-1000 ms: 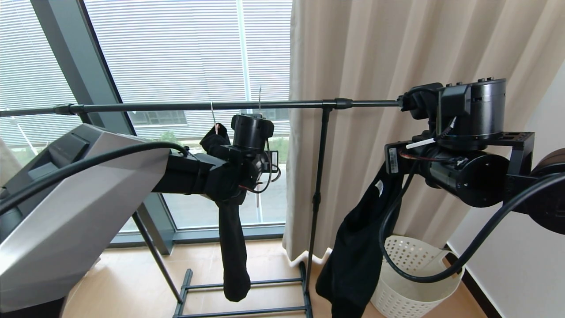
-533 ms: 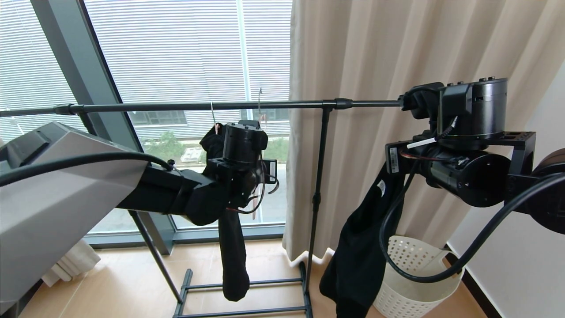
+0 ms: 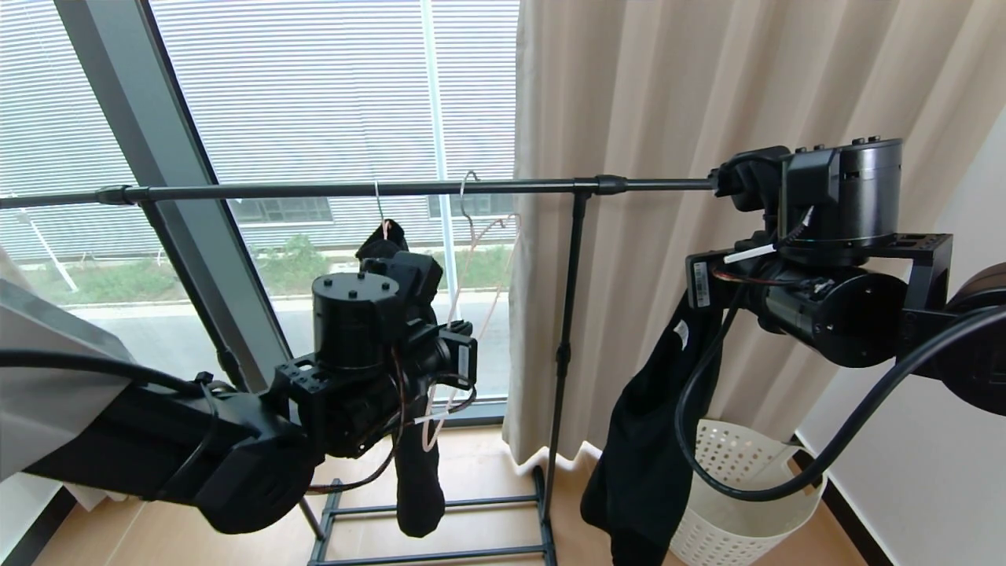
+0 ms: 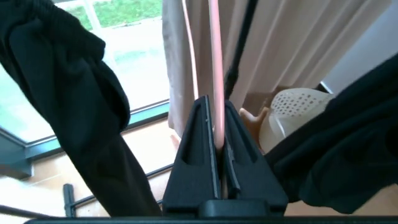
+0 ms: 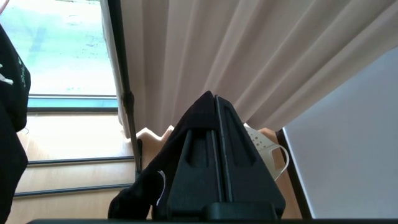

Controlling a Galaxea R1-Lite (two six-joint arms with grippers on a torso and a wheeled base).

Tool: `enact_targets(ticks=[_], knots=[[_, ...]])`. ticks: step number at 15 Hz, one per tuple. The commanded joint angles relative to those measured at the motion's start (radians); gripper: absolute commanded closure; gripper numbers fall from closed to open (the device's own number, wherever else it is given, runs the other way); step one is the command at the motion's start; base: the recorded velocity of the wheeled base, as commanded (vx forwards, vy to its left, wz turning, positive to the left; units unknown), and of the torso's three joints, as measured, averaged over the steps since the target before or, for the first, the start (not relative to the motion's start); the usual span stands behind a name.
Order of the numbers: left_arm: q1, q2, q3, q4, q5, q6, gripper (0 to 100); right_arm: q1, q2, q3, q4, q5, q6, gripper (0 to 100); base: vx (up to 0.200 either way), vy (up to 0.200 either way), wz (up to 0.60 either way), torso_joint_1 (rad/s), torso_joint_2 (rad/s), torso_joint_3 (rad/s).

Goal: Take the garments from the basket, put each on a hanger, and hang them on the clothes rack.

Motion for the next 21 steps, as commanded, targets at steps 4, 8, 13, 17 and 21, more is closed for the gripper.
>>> enact_targets(ticks=[4, 8, 13, 17, 21], knots=[[-0.001, -0.056, 0.298, -0.28, -0.211, 0.109, 100, -0.019, 0.005, 0.0, -0.001, 0.001, -0.002, 100, 0.0, 0.0, 0.0, 0.0, 0.0, 0.0], [-0.001, -0.057, 0.443, -0.421, -0.363, 0.172, 100, -0.055, 0.025, 0.003, -0.037, -0.002, -0.035, 100, 0.0, 0.0, 0.0, 0.0, 0.0, 0.0], [-0.001, -0.076, 0.517, -0.433, -0.531, 0.191, 100, -0.095, 0.069, 0.003, -0.08, -0.002, -0.059, 100, 0.0, 0.0, 0.0, 0.0, 0.0, 0.0], [-0.001, -0.082, 0.511, -0.433, -0.553, 0.189, 100, -0.102, 0.083, 0.0, -0.082, -0.002, -0.065, 100, 0.0, 0.0, 0.0, 0.0, 0.0, 0.0], [-0.031, -0.079, 0.497, -0.433, -0.591, 0.166, 100, -0.11, 0.129, 0.004, -0.172, -0.002, -0.084, 100, 0.0, 0.0, 0.0, 0.0, 0.0, 0.0]])
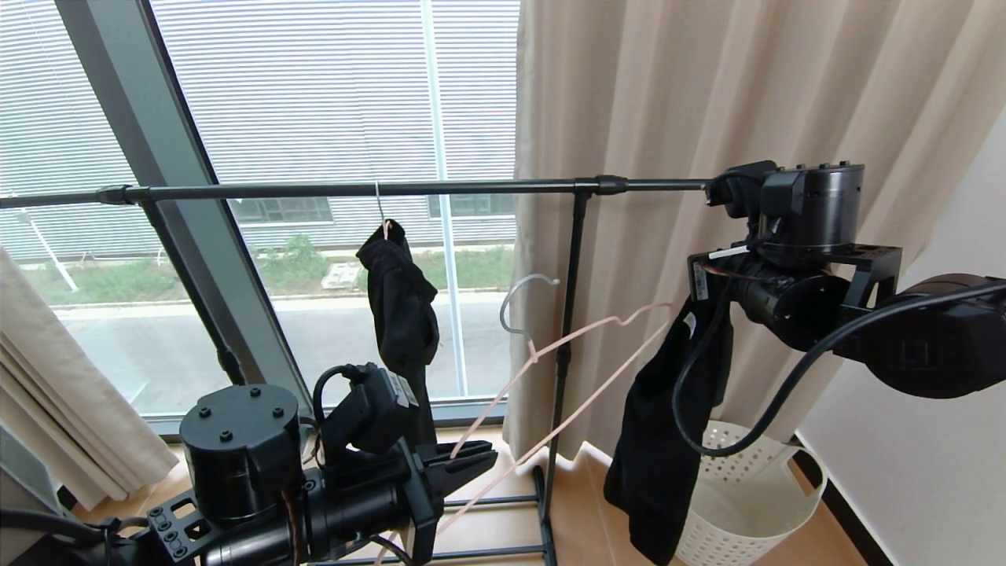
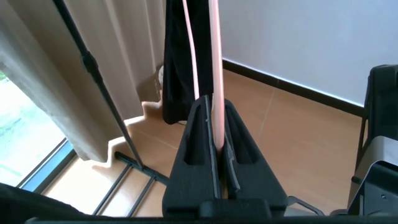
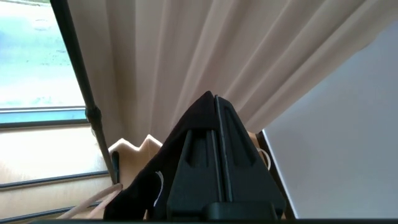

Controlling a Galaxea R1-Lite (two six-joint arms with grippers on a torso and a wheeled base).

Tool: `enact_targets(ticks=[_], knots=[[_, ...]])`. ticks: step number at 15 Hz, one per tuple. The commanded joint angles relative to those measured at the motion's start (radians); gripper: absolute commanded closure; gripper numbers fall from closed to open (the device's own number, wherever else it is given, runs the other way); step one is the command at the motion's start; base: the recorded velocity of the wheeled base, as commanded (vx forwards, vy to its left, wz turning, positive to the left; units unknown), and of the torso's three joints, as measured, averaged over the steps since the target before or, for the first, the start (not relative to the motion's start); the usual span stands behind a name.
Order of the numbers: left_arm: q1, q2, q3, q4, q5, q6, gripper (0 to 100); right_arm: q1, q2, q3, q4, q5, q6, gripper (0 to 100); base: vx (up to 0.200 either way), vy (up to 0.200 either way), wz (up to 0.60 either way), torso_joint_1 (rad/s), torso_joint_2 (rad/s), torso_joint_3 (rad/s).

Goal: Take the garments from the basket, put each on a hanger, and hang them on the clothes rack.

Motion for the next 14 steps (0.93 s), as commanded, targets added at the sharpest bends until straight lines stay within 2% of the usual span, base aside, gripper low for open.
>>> enact_targets(ticks=[1, 4, 11, 14], knots=[[-0.018, 0.005, -0.01, 0.0, -0.002, -0.012, 100, 0.0, 0.023, 0.003, -0.008, 0.0, -0.001, 100, 0.0, 0.0, 0.0, 0.0, 0.0, 0.0], [-0.038, 0.013, -0.047, 0.0, -0.002, -0.05, 100, 0.0, 0.025, 0.006, -0.017, 0.0, -0.001, 100, 0.0, 0.0, 0.0, 0.0, 0.0, 0.0], [-0.044, 0.05, -0.101, 0.001, 0.001, -0.061, 100, 0.009, 0.02, 0.023, -0.017, 0.0, 0.001, 100, 0.0, 0.0, 0.0, 0.0, 0.0, 0.0], [-0.044, 0.073, -0.117, 0.001, 0.006, -0.061, 100, 0.046, 0.011, 0.039, -0.019, -0.002, 0.001, 100, 0.0, 0.0, 0.0, 0.0, 0.0, 0.0]])
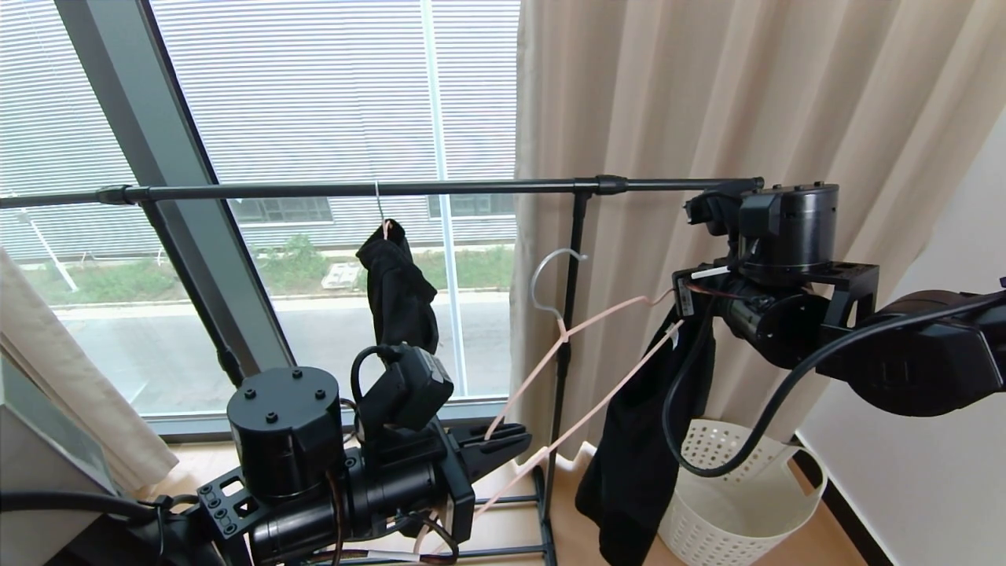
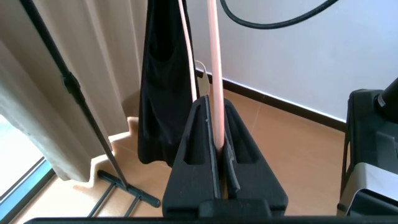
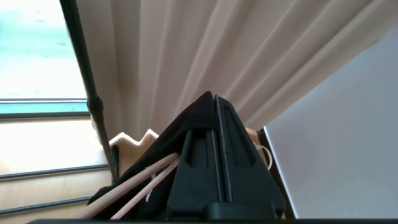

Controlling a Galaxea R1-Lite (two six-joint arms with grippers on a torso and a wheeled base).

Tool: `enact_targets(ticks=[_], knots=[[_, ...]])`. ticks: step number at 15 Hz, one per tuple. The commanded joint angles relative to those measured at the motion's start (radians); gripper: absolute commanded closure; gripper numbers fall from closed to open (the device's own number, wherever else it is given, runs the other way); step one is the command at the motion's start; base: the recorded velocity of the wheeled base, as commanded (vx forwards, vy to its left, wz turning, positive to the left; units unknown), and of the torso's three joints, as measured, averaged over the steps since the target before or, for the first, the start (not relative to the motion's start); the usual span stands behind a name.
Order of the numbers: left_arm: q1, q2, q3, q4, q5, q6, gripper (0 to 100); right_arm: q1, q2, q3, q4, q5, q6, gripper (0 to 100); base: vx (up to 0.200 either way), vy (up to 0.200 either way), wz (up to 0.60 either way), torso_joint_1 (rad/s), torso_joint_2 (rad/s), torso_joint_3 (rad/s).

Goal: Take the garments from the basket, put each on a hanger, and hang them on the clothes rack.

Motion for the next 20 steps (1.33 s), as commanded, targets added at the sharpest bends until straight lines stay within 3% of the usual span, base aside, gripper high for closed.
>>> enact_targets(ticks=[1, 11, 20], knots=[[0.0, 0.023, -0.01, 0.0, 0.002, -0.001, 100, 0.026, -0.019, 0.017, 0.0, -0.001, 0.0, 100, 0.0, 0.0, 0.0, 0.0, 0.0, 0.0], [0.003, 0.052, -0.045, 0.0, 0.037, -0.017, 100, 0.153, -0.107, 0.086, 0.001, -0.005, -0.001, 100, 0.0, 0.0, 0.0, 0.0, 0.0, 0.0], [0.003, 0.064, -0.05, -0.002, 0.045, -0.017, 100, 0.365, -0.197, 0.147, 0.0, 0.005, 0.015, 100, 0.0, 0.0, 0.0, 0.0, 0.0, 0.0]])
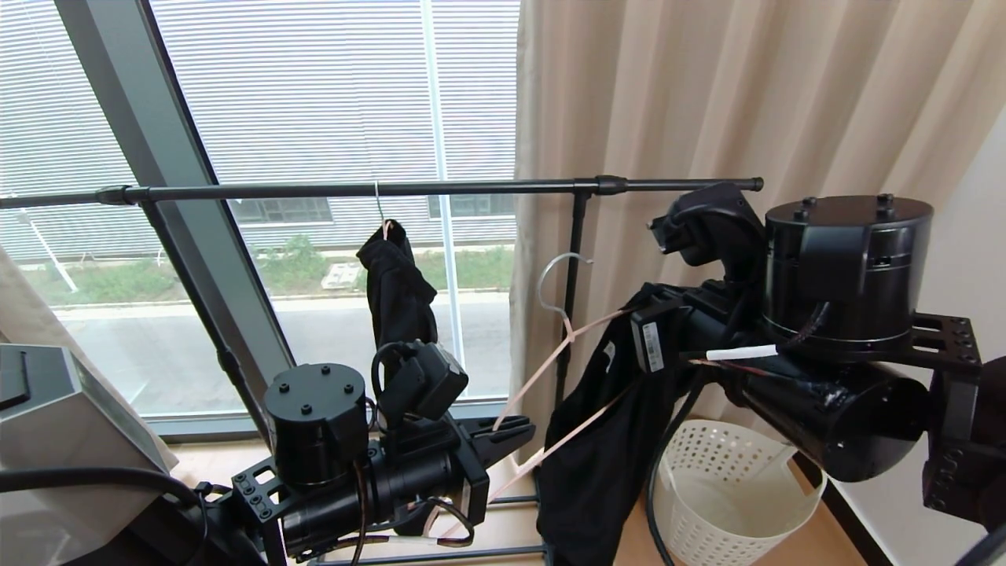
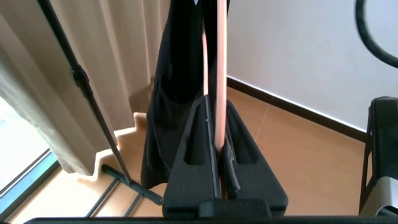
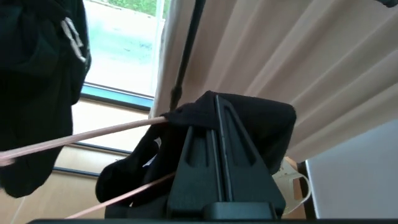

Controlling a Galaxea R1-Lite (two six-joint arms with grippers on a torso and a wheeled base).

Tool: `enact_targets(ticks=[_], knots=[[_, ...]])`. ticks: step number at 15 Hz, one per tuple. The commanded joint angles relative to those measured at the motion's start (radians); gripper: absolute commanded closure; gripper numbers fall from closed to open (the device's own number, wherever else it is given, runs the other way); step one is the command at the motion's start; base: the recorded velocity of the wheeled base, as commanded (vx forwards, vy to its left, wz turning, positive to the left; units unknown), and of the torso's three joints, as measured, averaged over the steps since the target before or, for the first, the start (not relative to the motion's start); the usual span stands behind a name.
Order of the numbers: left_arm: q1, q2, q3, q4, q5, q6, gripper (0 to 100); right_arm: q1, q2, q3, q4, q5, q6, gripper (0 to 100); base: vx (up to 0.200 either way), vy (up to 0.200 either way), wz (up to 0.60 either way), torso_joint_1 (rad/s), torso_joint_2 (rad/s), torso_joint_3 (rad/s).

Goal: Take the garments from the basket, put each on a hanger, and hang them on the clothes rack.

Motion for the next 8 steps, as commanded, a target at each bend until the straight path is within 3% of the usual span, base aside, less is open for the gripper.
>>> enact_targets(ticks=[1, 8], knots=[[0.0, 0.003, 0.0, 0.0, 0.0, 0.0, 100, 0.054, -0.025, 0.018, 0.001, 0.001, 0.007, 100, 0.0, 0.0, 0.0, 0.0, 0.0, 0.0], [-0.001, 0.004, 0.0, 0.0, 0.0, 0.0, 100, 0.191, -0.037, 0.041, 0.001, 0.001, 0.05, 100, 0.0, 0.0, 0.0, 0.0, 0.0, 0.0]])
